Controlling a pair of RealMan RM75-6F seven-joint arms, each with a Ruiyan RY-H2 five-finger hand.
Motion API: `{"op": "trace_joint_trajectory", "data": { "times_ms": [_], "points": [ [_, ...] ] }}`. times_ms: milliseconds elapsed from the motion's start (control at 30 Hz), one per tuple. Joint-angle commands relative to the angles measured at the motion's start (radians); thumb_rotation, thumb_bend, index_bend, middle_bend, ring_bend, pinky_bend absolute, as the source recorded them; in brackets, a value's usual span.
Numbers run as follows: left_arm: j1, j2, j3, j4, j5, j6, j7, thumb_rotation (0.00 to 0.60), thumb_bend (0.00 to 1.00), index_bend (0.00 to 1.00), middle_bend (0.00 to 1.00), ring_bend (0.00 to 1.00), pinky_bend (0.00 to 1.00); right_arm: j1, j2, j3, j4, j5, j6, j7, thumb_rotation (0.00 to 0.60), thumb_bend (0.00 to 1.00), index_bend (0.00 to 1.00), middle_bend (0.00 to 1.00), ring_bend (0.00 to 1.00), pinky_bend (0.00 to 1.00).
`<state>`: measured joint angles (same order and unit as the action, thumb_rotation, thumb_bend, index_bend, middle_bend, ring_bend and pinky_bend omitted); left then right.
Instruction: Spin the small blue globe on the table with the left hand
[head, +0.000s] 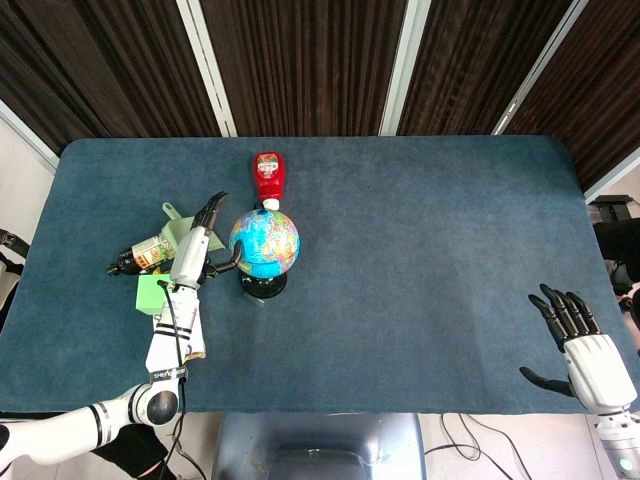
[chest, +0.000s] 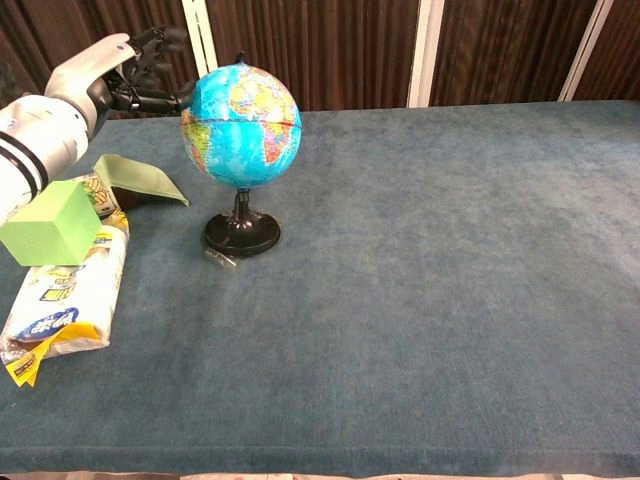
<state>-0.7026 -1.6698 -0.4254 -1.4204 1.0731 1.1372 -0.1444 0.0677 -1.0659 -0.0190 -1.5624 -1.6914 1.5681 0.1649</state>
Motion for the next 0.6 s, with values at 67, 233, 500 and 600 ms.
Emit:
{"op": "trace_joint_trajectory", "data": {
  "times_ms": [67,233,500,600],
  "points": [
    [0.002,0.002,0.000,0.003,-0.003,-0.004,-0.009,0.596,0.34,0.00,0.00,0.00,0.00,-0.001,0.000,0.001,0.000,0.001,0.001,0.000,0.600,0.03,0.00,0.00,0.00,0.00],
    [-0.011,-0.006,-0.009,0.033,-0.014,-0.021,-0.016,0.598,0.34,0.00,0.00,0.00,0.00,-0.002,0.000,0.001,-0.001,0.001,0.002,0.000,0.600,0.03,0.00,0.00,0.00,0.00],
    [-0.062,-0.037,-0.041,0.138,-0.045,-0.063,-0.012,0.594,0.35,0.00,0.00,0.00,0.00,-0.003,0.000,0.002,-0.001,0.000,0.005,-0.001,0.600,0.03,0.00,0.00,0.00,0.00],
    [-0.057,-0.033,-0.040,0.141,-0.038,-0.052,-0.015,0.596,0.36,0.00,0.00,0.00,0.00,-0.003,0.000,0.001,-0.001,-0.001,0.005,-0.002,0.600,0.03,0.00,0.00,0.00,0.00]
  ]
}}
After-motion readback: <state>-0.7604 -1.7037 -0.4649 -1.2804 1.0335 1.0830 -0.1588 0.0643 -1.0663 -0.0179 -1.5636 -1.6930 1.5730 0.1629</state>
